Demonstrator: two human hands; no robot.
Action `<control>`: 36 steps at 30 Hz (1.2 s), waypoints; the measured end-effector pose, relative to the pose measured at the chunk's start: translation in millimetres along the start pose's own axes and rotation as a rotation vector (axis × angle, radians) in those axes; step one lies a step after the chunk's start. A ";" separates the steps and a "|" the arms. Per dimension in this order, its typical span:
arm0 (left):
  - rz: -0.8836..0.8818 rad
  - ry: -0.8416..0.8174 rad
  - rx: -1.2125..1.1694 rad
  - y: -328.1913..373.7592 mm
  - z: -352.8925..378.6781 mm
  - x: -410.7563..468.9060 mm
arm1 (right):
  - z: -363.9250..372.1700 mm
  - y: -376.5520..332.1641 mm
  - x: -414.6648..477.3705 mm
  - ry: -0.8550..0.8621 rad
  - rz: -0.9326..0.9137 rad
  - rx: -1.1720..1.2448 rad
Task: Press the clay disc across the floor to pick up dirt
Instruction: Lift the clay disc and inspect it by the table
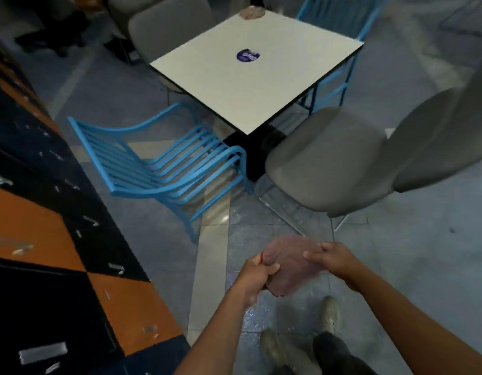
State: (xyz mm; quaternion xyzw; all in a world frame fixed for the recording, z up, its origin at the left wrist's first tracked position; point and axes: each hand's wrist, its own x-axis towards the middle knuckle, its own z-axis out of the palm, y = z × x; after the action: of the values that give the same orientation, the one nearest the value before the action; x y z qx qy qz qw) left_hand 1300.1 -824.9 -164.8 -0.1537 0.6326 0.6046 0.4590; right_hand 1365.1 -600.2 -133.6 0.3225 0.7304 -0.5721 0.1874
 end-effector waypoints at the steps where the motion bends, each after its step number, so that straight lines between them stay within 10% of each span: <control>1: -0.003 -0.023 0.026 6.5 9.2 -4.3 | -8.2 2.6 -7.9 0.023 0.002 0.024; 36: 0.004 -0.273 0.319 25.1 446.4 -15.8 | -369.2 178.9 -135.1 0.350 0.076 0.375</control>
State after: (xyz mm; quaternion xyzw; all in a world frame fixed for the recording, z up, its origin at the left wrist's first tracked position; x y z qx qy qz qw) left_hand 1466.0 -420.6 -69.0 0.0057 0.6526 0.5128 0.5578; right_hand 1620.5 -257.1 -73.1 0.4728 0.6202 -0.6257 0.0163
